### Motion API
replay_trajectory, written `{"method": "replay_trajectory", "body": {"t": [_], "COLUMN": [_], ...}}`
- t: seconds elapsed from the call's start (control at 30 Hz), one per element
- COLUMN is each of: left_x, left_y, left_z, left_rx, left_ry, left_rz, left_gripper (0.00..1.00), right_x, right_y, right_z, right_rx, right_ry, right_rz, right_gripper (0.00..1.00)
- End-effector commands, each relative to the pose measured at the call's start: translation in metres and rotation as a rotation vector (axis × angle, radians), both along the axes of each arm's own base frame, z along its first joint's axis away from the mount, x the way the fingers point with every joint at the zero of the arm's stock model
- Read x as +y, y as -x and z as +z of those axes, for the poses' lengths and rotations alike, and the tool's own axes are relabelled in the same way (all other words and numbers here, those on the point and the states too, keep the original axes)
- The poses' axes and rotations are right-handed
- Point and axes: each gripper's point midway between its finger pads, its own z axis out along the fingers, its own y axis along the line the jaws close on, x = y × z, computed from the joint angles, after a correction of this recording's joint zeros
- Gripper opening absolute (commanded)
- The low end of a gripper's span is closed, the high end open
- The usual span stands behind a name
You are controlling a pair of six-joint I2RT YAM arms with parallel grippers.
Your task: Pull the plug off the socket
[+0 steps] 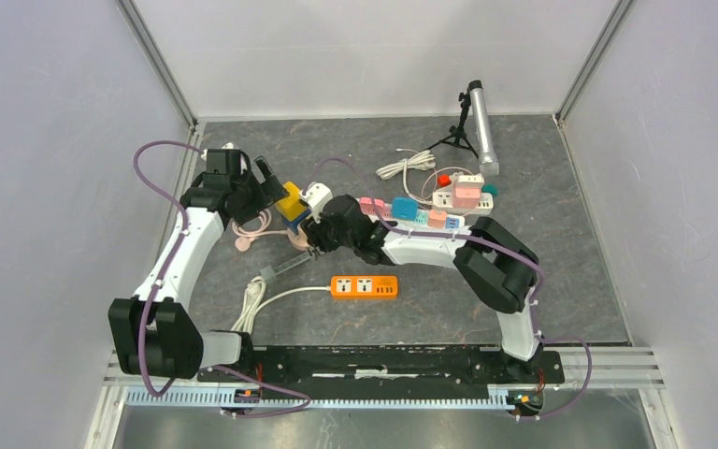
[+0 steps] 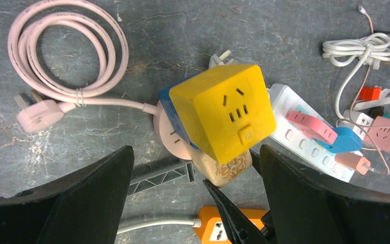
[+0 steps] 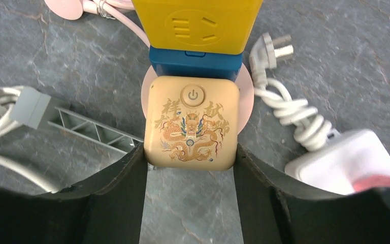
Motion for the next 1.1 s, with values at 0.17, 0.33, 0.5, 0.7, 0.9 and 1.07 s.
{"method": "replay_trajectory", "body": {"t": [0.17, 0.33, 0.5, 0.7, 0.9, 1.07], "left_x": [-0.02, -0.04, -0.047, -0.045, -0.033, -0.015], "left_y": [0.002, 0.003, -0.001, 0.003, 0.012, 0.029], "left_z": [-0.004, -0.003, -0.007, -0.026, -0.052, -0.075], "left_rx": [0.002, -0.012, 0.003, 0.064, 0.126, 0.181], "left_ry": [0.073, 0.168, 0.204, 0.199, 0.149, 0.067], "left_rz": [-0.11, -0.185, -0.208, -0.188, -0.13, -0.071], "left_gripper": [1.0, 1.0, 1.0, 0.91, 0.86, 0.8], "right_x": [-0.032, -0.027, -0.019, -0.011, -0.013, -0.012], "right_y": [0.015, 0.008, 0.001, -0.002, 0.002, 0.001], "right_z": [0.021, 0.016, 0.018, 0.006, -0.006, 0.008], "right_rx": [-0.045, -0.034, -0.013, 0.021, 0.021, -0.007], "right_ry": [0.009, 0.005, -0.04, -0.027, -0.003, -0.023], "right_rz": [0.02, 0.004, 0.013, 0.042, 0.068, 0.073], "right_gripper": [0.51, 0.84, 0.87, 0.81, 0.7, 0.25]}}
